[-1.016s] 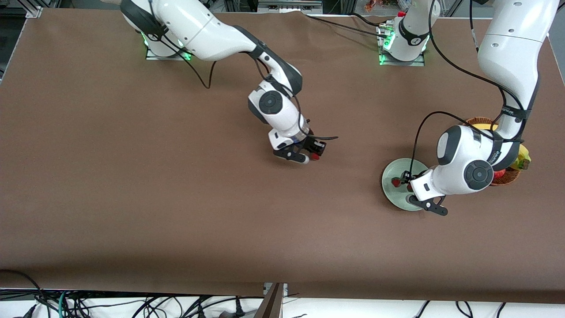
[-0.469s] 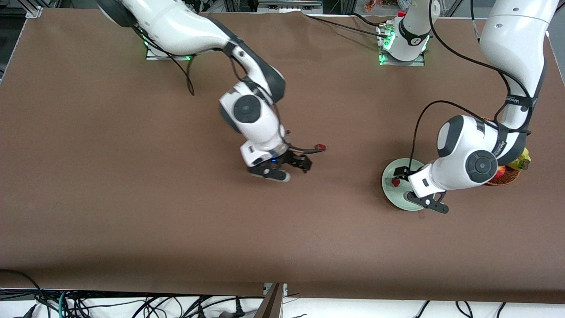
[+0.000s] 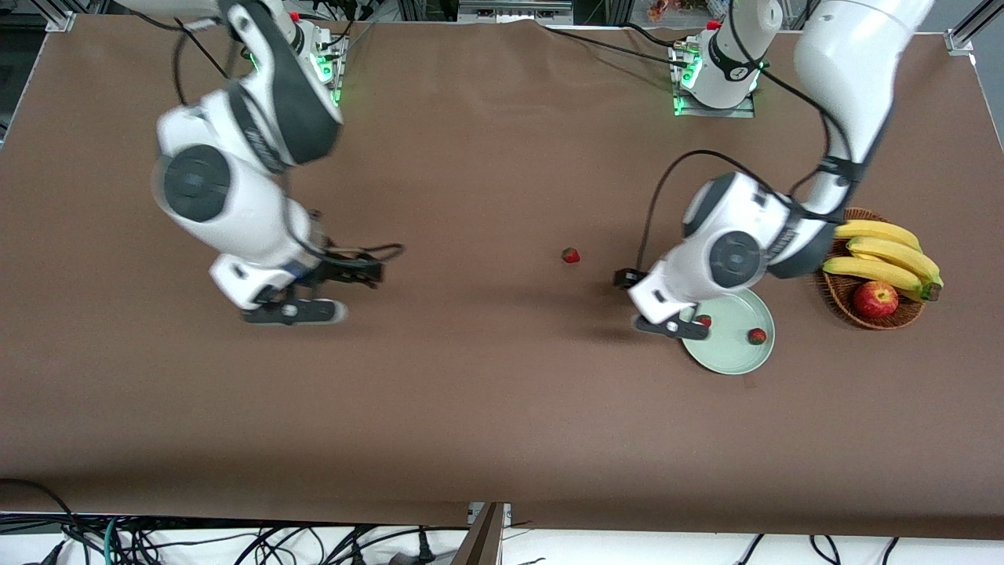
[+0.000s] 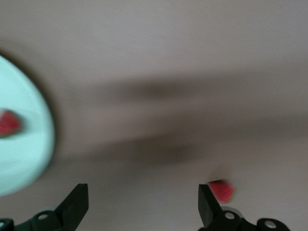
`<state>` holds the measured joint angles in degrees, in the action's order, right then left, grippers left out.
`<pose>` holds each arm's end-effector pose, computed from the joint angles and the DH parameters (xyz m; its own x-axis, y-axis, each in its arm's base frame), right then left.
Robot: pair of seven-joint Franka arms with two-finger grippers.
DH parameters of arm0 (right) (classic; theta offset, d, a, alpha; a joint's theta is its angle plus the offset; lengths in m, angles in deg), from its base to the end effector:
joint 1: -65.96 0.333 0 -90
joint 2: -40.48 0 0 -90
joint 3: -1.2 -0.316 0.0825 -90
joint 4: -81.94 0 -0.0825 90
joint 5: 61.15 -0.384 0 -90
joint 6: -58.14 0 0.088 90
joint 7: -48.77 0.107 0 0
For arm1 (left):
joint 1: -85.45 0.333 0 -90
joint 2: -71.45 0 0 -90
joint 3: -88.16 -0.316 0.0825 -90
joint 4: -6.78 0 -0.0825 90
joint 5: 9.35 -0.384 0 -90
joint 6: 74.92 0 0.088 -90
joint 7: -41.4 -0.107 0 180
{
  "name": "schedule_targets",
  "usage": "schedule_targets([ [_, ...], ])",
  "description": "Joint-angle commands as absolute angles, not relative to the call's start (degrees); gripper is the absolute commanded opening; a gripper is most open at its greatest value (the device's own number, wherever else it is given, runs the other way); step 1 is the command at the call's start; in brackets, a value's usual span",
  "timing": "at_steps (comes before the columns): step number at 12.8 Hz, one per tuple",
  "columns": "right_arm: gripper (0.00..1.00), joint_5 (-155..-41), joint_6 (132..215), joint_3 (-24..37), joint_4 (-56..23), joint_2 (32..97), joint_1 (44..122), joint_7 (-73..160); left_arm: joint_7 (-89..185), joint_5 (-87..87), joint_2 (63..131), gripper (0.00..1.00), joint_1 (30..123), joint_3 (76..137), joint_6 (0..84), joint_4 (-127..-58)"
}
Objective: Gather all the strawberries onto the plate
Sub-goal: 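Release the strawberry on the plate while the right gripper sets the last down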
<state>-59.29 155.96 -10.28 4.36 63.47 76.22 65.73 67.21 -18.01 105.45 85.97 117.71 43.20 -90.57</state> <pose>0.6351 0.2251 0.4954 0.9958 0.0752 -0.0520 0.0736 -0.9968 -0.0321 0.5912 -0.2808 0.2743 0.9756 -0.0913 -0.1997 -0.0768 -0.9939 0.0791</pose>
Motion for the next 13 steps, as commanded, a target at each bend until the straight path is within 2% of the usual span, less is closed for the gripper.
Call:
schedule_targets([
  [1,1.00,-59.5,148.3,-6.8,-0.8,53.3,72.5,53.1,78.0,-18.8,106.0,1.00,79.5,117.1,51.6,-95.8],
  [3,1.00,-59.4,142.8,-4.8,-2.8,48.3,72.4,53.3,80.2,-18.9,106.0,1.00,77.3,116.9,57.1,-99.1],
  [5,1.00,-59.4,138.8,-3.1,-3.2,44.5,72.4,52.7,80.6,-22.5,106.3,1.00,76.8,116.9,57.3,-100.8],
  [8,1.00,-59.4,138.2,1.0,-3.1,41.1,72.5,52.2,83.4,-26.1,107.9,1.00,75.9,116.9,60.2,-102.6],
  [9,1.00,-59.2,137.8,1.4,-3.2,40.7,72.5,52.2,83.4,-27.0,109.0,0.93,75.6,116.9,60.3,-102.6],
  [10,1.00,-59.1,138.4,1.6,-3.0,40.7,72.5,52.2,83.5,-28.7,109.9,0.78,75.5,116.9,60.3,-102.6],
  [11,1.00,-59.4,137.6,1.8,-3.0,40.9,72.5,52.6,83.4,-29.3,109.9,0.59,75.6,117.0,60.3,-102.6],
  [12,1.00,-59.5,136.9,2.3,-3.0,41.1,72.5,52.9,83.5,-29.3,109.7,0.33,75.8,117.1,59.9,-102.6],
  [13,1.00,-59.5,136.1,2.4,-2.8,41.3,72.4,53.3,83.5,-29.3,109.3,0.18,76.0,117.2,59.6,-102.5],
])
